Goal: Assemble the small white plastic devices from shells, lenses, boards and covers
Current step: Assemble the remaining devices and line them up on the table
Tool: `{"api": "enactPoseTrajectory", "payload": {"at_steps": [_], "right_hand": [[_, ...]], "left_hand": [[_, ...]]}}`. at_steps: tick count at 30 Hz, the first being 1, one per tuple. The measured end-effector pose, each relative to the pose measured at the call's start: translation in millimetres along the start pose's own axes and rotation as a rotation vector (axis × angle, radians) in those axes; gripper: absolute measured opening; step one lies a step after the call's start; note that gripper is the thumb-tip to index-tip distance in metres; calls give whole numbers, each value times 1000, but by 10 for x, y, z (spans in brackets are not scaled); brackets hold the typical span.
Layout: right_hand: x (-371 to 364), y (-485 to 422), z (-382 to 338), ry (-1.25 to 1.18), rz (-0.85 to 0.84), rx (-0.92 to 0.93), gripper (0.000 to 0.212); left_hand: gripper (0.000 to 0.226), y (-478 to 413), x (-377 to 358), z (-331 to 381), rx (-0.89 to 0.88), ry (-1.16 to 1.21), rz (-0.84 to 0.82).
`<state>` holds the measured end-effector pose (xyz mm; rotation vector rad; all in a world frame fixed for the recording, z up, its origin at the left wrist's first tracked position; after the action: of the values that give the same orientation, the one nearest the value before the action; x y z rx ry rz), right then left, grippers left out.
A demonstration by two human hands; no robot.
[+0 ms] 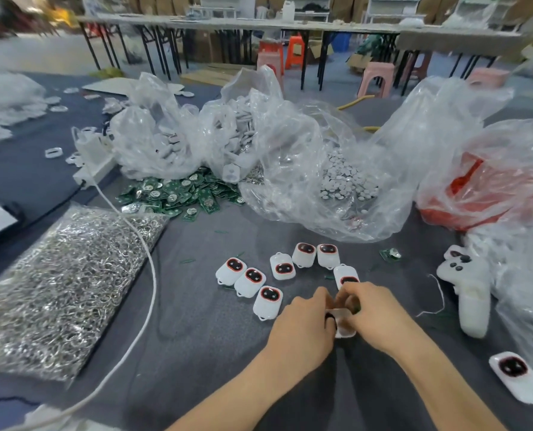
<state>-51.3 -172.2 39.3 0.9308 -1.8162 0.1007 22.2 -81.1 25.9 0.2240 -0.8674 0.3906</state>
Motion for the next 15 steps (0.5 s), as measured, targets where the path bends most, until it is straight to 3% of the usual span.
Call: {"api": "enactPoseTrajectory", "payload": {"at_steps": [7, 11, 15], "right_hand": [[-8, -47, 24, 30, 4, -9, 14], [23, -112, 5, 105, -64, -47, 22], [21, -131, 45, -85, -162, -65, 16]], "left_hand": [[22, -9, -26, 2, 10, -139, 33], [22, 0, -47, 34, -21, -169, 113], [31, 71, -52, 43, -117, -124, 196]]}}
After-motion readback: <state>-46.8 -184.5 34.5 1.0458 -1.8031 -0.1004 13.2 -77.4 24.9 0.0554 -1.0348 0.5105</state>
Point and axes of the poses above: each hand's wrist, its own y-axis away from the middle knuckle, its own x-axis out of the back of the hand, z = x × y, the point moved 7 cm from there along -y, towards the middle knuckle, and after that the axes turned 3 degrees about -x, right-handed, at the moved point
